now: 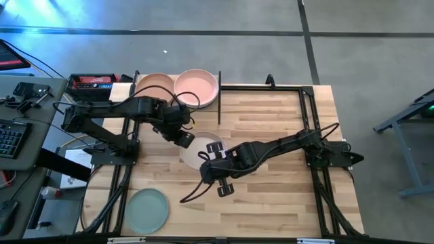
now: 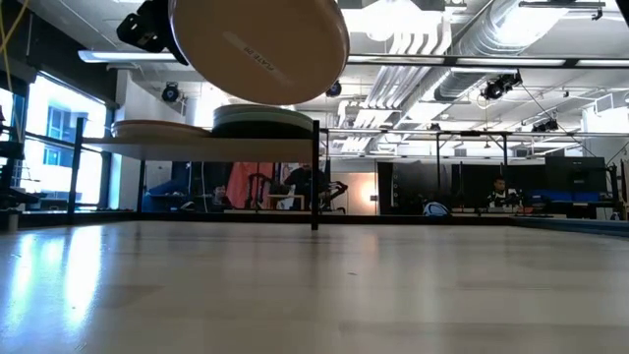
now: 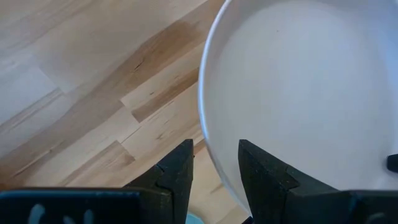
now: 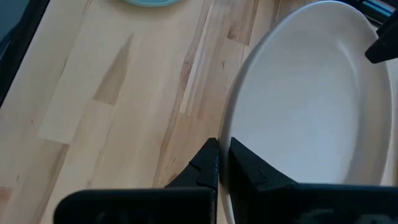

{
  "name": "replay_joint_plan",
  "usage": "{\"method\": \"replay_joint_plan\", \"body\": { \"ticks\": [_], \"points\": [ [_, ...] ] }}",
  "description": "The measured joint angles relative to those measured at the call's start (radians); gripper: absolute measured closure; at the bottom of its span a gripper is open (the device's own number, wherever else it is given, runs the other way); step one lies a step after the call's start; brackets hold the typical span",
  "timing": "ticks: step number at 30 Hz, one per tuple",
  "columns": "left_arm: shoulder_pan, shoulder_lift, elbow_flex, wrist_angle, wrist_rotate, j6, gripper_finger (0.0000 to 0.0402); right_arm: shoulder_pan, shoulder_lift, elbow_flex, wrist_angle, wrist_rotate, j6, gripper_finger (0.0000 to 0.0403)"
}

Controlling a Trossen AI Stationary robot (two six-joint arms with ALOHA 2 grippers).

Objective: Place and stack plates onto a shelf
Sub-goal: Stack the white plate on top of the pink plate on the shelf

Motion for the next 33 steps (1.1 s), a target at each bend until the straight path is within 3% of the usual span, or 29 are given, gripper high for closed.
{"method": "replay_joint_plan", "body": {
  "ticks": [4,17,33],
  "points": [
    [0.0,0.0,0.0,0.0,0.0,0.001,0.0298,0.0,0.0,0.0,0.001,0.0,0.001,0.0403],
    [0.002,0.0,0.0,0.005,0.007,0.051,0.0387,0.005,0.0,0.0,0.016,0.045,0.0,0.0403],
    [0.002,0.0,0.0,0.0,-0.002,0.1,0.0399,0.005,0.0,0.0,0.014,0.044,0.045,0.0402]
  ]
}}
